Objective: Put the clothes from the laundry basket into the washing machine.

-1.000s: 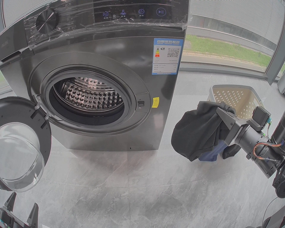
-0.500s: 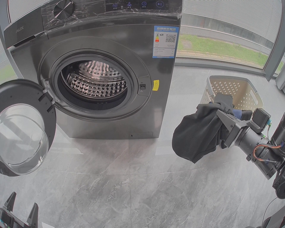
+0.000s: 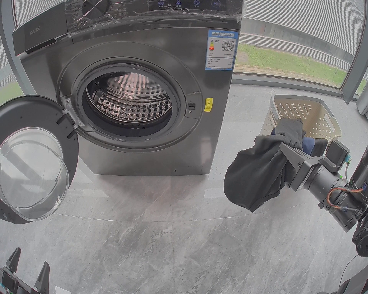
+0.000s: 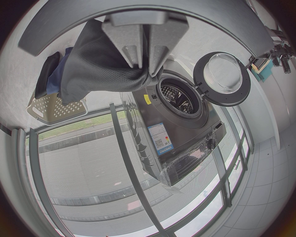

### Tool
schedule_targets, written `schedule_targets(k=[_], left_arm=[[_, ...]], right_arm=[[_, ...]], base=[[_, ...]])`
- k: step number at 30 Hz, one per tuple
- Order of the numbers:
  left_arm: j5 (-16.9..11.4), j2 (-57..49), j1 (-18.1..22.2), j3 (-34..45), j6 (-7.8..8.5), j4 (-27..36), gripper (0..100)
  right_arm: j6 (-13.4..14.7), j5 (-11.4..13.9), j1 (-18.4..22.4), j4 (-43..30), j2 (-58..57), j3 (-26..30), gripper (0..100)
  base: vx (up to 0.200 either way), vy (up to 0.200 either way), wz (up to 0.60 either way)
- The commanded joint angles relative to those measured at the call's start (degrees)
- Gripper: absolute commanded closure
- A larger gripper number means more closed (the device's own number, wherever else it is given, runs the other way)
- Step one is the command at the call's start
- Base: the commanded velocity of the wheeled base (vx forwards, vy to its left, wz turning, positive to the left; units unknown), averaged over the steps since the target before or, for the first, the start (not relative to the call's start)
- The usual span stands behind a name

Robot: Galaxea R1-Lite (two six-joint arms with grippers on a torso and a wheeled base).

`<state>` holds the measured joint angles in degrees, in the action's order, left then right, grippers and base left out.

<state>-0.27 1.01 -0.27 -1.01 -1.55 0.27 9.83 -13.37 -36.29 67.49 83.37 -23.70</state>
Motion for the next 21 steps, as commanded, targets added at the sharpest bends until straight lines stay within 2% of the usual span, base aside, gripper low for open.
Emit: schedule_targets(k=[1, 14, 21], left_arm=[[0.0, -0.5, 0.0, 0.9, -0.03, 0.0, 0], [0.0, -0.5, 0.0, 0.9, -0.3, 0.0, 0], [0.0, -0.5, 0.0, 0.9, -0.65, 0.0, 0]], right_arm=[[0.0, 0.0, 0.0, 0.0, -0.1, 0.0, 100], [0.0, 0.2, -0.2, 0.0, -0.1, 0.1, 100], [0.0, 0.5, -0.5, 0.5, 0.8, 0.0, 100]], base=[[0.0, 0.2, 0.0], [0.0, 0.2, 0.0], [0.0, 0.0, 0.0]])
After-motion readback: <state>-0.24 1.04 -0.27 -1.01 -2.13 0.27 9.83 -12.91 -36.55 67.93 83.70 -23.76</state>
